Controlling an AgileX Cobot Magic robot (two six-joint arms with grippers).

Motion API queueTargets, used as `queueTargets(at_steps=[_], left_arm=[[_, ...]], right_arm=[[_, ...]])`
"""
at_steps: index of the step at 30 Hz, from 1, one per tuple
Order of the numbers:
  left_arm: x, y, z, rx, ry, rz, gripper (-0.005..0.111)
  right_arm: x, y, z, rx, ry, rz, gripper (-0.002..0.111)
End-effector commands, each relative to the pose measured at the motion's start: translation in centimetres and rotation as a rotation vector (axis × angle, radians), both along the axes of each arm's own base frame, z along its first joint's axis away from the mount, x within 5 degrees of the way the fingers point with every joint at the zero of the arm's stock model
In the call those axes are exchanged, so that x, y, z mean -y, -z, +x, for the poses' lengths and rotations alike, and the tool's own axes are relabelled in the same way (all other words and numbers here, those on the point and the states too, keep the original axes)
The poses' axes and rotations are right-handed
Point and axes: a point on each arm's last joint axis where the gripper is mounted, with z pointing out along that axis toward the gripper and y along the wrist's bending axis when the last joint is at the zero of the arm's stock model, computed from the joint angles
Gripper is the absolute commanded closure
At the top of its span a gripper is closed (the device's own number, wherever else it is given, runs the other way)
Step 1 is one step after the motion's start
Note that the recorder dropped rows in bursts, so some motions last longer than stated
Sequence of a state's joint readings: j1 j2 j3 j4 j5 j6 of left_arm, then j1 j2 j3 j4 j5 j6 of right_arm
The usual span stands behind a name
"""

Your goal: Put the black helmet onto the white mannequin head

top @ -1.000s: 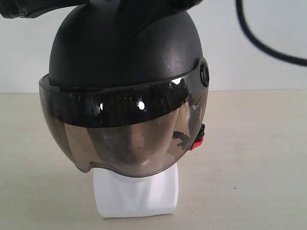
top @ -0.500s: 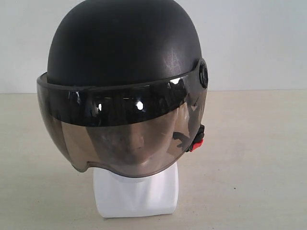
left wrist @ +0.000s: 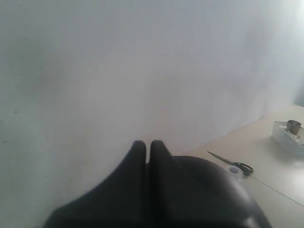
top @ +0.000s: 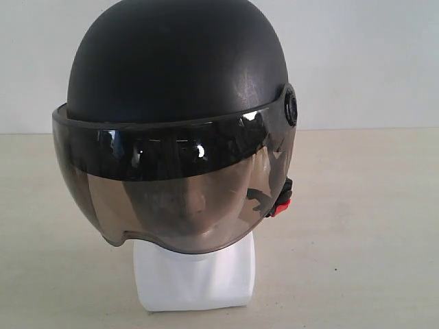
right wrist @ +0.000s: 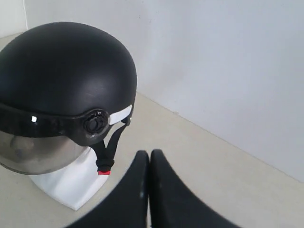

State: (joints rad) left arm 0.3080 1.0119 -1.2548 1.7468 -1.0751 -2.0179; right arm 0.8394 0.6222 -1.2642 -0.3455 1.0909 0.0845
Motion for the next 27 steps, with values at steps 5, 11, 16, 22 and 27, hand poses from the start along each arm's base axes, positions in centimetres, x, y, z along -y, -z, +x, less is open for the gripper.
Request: queueTargets(at_steps=[5, 11, 16, 22, 27], left_arm=[[-1.3, 3.0, -2.6, -0.020, -0.200, -0.043, 0.102], [-0.7, 6.7, -5.3, -0.033, -0.304, -0.089, 0.102], [-0.5, 10.3, -7.8, -0.007, -0.436, -0.120, 0.102], [-1.9, 14.5, -8.3, -0.028, -0.636, -0.172, 0.102], [-2.2, 16.8, -7.9, -0.095, -0.659, -0.183, 0.102]], right_arm=[[2.5, 3.4, -1.2, 0.050, 0.107, 0.089, 0.109], [4.2, 6.9, -2.7, 0.016, 0.129, 0.174, 0.109], [4.0, 9.3, -2.9, -0.051, 0.122, 0.211, 0.109], [3.1, 11.3, -1.8, -0.060, 0.149, 0.167, 0.109], [2.9, 11.4, -1.9, -0.091, 0.141, 0.218, 0.109]])
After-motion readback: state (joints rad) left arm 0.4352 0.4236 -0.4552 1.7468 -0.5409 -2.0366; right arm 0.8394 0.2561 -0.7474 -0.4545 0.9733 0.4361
